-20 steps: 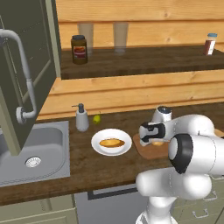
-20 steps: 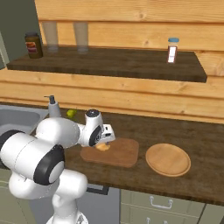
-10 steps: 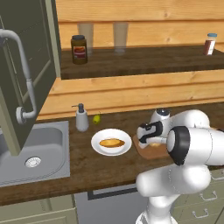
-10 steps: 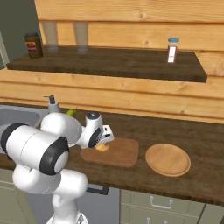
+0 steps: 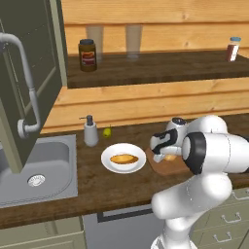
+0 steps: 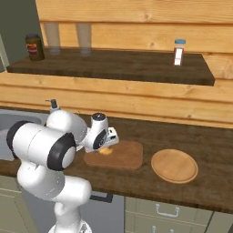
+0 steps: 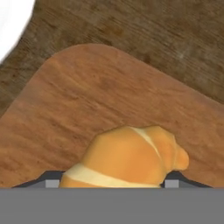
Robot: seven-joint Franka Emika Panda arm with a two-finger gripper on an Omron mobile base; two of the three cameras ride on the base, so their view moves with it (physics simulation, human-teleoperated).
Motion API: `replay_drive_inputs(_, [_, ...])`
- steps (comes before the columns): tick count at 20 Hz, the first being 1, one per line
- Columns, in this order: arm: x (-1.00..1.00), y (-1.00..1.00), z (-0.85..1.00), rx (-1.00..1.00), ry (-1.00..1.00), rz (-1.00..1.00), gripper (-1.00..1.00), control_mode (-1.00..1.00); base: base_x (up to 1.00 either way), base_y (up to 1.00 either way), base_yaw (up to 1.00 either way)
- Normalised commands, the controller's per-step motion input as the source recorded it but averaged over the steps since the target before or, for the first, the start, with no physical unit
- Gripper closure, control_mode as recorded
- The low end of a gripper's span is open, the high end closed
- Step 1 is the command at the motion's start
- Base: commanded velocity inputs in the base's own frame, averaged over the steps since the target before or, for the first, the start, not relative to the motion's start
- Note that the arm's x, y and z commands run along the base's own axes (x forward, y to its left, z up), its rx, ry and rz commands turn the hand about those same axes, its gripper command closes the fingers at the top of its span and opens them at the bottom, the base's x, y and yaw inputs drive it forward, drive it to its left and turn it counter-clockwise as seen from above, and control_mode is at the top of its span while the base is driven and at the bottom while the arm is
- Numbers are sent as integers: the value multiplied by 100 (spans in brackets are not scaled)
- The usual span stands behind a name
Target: From the different types of pastries on the counter, select a croissant and place it on the cutting board. Then retrieve a jar of jam from the cabinet and place it alongside the croissant on the cutting board.
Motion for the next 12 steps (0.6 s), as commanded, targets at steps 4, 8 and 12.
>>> replay_drive_inputs(4, [0,0,19,0,0,7,-100,-100,0,0,0])
replay_drive_inputs(8, [0,0,52,0,0,3,-100,-100,0,0,0])
replay_drive_inputs(12, [0,3,33,0,0,6,-100,-100,0,0,0])
